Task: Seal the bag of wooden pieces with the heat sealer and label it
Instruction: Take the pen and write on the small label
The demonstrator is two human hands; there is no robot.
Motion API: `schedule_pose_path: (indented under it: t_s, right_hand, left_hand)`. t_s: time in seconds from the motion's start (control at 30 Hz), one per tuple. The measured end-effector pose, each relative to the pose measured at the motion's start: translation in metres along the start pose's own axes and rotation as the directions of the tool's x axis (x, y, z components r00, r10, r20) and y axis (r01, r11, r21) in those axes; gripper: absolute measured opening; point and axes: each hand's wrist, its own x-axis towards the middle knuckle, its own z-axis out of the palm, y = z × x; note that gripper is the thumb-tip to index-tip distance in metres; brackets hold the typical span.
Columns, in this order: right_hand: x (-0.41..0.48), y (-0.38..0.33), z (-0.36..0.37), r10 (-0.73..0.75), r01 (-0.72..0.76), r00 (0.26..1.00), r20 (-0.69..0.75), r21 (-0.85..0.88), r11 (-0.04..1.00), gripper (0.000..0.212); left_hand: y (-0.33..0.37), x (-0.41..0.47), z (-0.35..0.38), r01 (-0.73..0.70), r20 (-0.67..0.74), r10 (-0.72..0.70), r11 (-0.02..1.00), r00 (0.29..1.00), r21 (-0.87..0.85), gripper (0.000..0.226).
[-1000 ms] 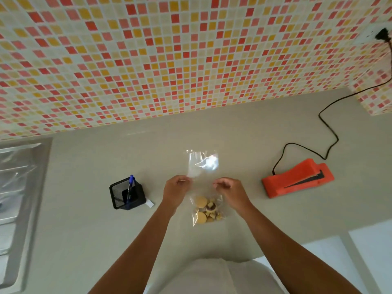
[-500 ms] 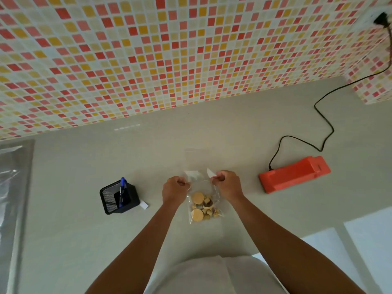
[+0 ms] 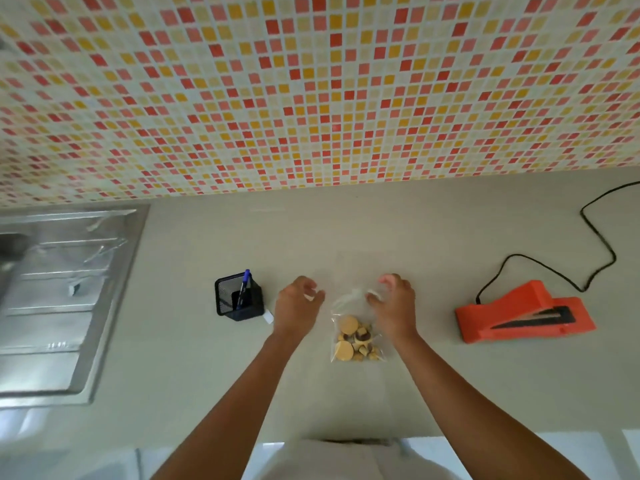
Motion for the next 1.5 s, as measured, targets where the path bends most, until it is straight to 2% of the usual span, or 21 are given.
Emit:
schedule_pose_path:
  t_s: [0.1,0.23,0.43,0.6,0.7,0.83,1.0,1.13,1.27,1.33,1.5]
  right_hand:
    - [-0.016,-0.026,0.007,-0.056,0.043,0.994,0.093,0.138,0.989,0.027]
    - [-0.039,-0.06,0.03,-0.107,0.037,0.964,0.245,0.274,0.961,0.017]
    - [-0.066,-0.089,0.066,-0.12,0.017,0.941,0.317,0.309,0.951,0.018]
    - [-0.084,-0.111,0.091,-0.046,-0.055,0.938,0.345,0.277,0.959,0.003]
    - [-0.094,-0.12,0.105,0.003,-0.108,0.936,0.351,0.282,0.953,0.006]
    - [-0.103,-0.134,0.113,0.063,-0.207,0.929,0.365,0.369,0.906,0.013]
    - [-0.109,-0.157,0.107,0.118,-0.405,0.884,0.452,0.616,0.675,0.04]
    - [-0.106,-0.169,0.101,0.091,-0.415,0.892,0.443,0.721,0.555,0.046]
    - [-0.103,-0.175,0.096,0.0,-0.333,0.927,0.375,0.824,0.459,0.033]
    - [-0.101,-0.174,0.096,0.029,-0.281,0.952,0.305,0.83,0.482,0.027]
    - [-0.101,-0.169,0.099,0.08,-0.184,0.982,0.169,0.795,0.578,0.015]
  left_hand:
    - [-0.007,-0.009,-0.036,-0.07,-0.149,0.069,0.998,0.986,-0.004,0.012]
    - [-0.03,-0.007,-0.08,-0.074,-0.297,0.083,0.996,0.951,0.042,0.021]
    - [-0.059,0.023,-0.102,-0.021,-0.187,0.052,0.987,0.981,0.161,0.036]
    - [-0.07,0.04,-0.106,-0.13,-0.117,0.161,0.964,0.98,0.232,0.021]
    - [-0.072,0.041,-0.114,-0.2,-0.13,0.233,0.953,0.964,0.23,0.016]
    - [-0.062,0.032,-0.135,-0.319,-0.198,0.338,0.94,0.92,0.123,0.01]
    - [-0.03,0.004,-0.162,-0.421,-0.218,0.375,0.878,0.901,-0.229,0.003]
    - [-0.02,-0.009,-0.17,-0.468,-0.155,0.442,0.821,0.884,-0.326,0.002]
    - [-0.023,-0.01,-0.165,-0.434,0.021,0.483,0.804,0.875,-0.407,0.006]
    - [-0.03,-0.005,-0.161,-0.423,0.081,0.486,0.82,0.87,-0.386,0.008]
    - [-0.042,0.008,-0.156,-0.564,0.133,0.583,0.811,0.801,-0.157,0.008]
